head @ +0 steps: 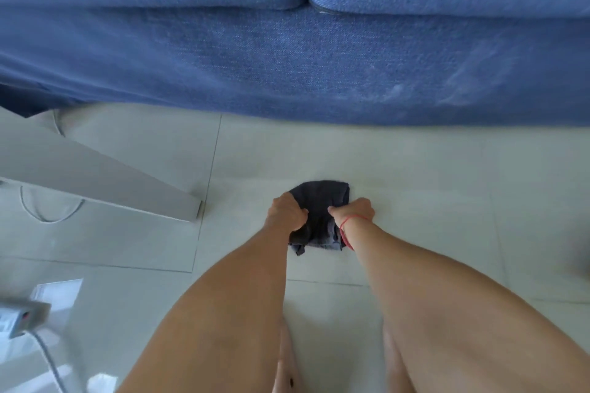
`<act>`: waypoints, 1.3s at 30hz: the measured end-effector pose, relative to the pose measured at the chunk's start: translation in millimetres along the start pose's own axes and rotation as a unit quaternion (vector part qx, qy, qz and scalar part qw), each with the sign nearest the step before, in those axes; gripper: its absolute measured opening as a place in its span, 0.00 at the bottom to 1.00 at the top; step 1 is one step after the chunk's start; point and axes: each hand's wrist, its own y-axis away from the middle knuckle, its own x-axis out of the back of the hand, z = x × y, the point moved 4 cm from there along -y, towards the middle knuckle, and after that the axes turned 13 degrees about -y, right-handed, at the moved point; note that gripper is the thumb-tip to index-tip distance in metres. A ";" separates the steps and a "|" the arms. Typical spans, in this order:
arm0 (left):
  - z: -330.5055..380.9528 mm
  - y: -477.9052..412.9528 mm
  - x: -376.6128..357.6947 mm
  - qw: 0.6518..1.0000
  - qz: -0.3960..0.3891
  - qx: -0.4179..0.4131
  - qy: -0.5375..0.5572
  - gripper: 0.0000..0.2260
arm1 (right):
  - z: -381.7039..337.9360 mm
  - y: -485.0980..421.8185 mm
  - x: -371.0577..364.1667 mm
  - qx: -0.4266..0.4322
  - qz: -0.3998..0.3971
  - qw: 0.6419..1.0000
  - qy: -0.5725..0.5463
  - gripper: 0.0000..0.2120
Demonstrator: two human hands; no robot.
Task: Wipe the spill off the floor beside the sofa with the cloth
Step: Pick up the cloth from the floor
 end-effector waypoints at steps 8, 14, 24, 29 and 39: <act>-10.6 110.5 45.5 0.969 0.125 -0.022 0.212 0.18 | -34.8 92.4 42.2 0.111 -0.017 0.992 -0.055 0.15; 0.3 229.9 170.9 0.907 0.272 -0.097 0.306 0.14 | -130.2 207.4 111.5 0.287 -0.009 0.953 -0.097 0.17; -64.2 375.5 241.7 0.815 0.390 -0.141 0.405 0.09 | -172.9 370.4 145.1 0.471 -0.028 0.877 -0.089 0.16; -136.6 416.9 244.5 0.809 0.449 -0.109 0.364 0.09 | -175.2 434.0 107.1 0.511 -0.091 0.852 -0.061 0.10; -322.9 487.9 220.1 0.770 0.472 0.043 0.428 0.18 | -153.3 557.4 -31.8 0.537 -0.249 0.806 -0.008 0.11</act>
